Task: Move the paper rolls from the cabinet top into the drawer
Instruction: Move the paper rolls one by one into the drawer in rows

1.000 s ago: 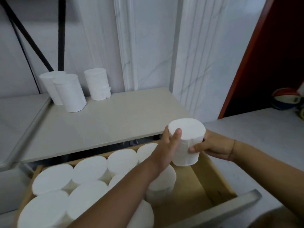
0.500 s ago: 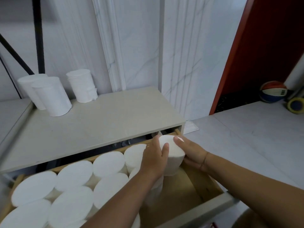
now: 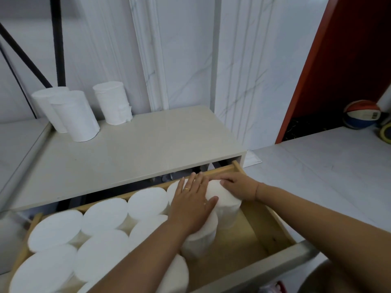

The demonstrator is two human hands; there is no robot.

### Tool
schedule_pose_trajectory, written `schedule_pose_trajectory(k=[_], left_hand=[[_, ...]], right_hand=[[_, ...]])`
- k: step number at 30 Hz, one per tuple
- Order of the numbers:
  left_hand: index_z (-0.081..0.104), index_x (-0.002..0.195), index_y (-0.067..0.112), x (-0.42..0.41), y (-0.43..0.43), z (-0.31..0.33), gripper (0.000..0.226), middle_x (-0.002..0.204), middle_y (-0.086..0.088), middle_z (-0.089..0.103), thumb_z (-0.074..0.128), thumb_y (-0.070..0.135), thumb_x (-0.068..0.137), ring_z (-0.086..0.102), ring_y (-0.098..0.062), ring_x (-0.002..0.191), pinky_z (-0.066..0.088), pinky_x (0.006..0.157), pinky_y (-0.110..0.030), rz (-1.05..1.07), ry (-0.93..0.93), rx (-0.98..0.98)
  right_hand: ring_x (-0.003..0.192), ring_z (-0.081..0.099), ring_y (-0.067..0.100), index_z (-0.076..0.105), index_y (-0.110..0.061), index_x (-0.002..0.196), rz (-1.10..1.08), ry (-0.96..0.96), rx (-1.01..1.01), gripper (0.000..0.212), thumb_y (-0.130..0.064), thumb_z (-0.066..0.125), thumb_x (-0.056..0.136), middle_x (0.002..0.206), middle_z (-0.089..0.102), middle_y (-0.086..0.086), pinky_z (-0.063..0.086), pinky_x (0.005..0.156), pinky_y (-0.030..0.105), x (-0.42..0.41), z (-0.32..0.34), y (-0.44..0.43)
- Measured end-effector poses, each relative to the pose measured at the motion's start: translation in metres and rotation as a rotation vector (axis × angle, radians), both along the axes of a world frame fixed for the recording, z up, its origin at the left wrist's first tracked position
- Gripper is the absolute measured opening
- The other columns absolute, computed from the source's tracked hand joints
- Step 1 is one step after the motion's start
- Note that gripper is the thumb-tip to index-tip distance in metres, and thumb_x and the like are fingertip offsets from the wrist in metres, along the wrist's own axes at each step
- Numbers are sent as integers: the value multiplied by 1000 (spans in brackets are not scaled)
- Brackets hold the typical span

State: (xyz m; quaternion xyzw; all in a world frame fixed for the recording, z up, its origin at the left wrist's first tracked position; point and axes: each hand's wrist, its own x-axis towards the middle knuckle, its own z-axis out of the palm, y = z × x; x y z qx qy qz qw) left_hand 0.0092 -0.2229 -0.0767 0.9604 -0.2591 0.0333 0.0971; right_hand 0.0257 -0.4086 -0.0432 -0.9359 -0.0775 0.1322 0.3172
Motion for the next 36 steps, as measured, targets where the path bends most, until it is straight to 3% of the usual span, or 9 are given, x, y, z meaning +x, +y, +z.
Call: schedule_pose_trajectory(k=[2,4,9,13,23,26,29,33,36], left_hand=[[2,150,22,-3,10,0,65,160,2,-2,7,55,94,-9,-13,145,-14,113,-31,0,-16,4],[2,150,22,-6,18,1,64,160,2,-3,7,54,95,-9,-13,145,-14,113,-30,-5,-29,12],[3,150,20,-11,24,4,64,160,0,-4,13,53,96,-9,-13,145,-12,114,-31,-9,-17,14],[4,150,19,-11,27,4,65,160,0,-1,15,53,96,-7,-14,145,-9,116,-33,-25,-29,43],[0,150,23,-15,36,-1,66,160,2,-2,13,57,94,-7,-15,145,-11,114,-33,7,-11,36],[-1,150,23,-15,35,-1,65,160,2,-2,10,56,94,-7,-15,145,-11,114,-34,27,-12,33],[-1,150,22,-16,35,-2,65,160,1,-3,8,55,94,-8,-16,145,-11,114,-35,43,-11,46],[0,150,21,-17,37,-3,65,160,0,-3,9,55,94,-7,-16,145,-11,114,-34,61,-14,38],[-2,150,21,-17,42,-3,73,159,0,-7,5,62,89,-10,-15,145,-12,114,-34,23,11,37]], right_hand=[[118,51,19,60,-27,124,24,61,-15,34,-39,42,98,125,62,4,28,100,22,5,-2,1],[110,57,18,60,-27,122,68,62,-48,39,-50,48,92,121,63,3,40,94,27,7,-4,5],[112,52,9,49,-40,130,226,97,-60,55,-48,68,79,127,56,-12,42,95,26,10,8,0],[115,54,18,51,-36,128,272,242,-103,54,-48,68,79,125,58,-6,49,96,37,9,15,-3],[109,50,11,56,-54,110,372,747,-121,37,-36,70,81,117,55,-17,45,80,18,-12,32,-16],[114,51,13,58,-44,120,417,834,-69,42,-31,70,82,122,56,-14,48,84,21,-33,19,-11],[112,55,11,57,-42,120,323,781,0,45,-39,73,78,115,61,-19,50,81,16,-50,11,1],[112,54,17,49,-38,122,111,760,-56,65,-59,75,67,121,57,-6,49,94,32,-61,8,-4],[108,62,22,50,-27,123,-81,940,178,67,-47,81,66,117,64,2,56,81,30,-70,8,-14]])
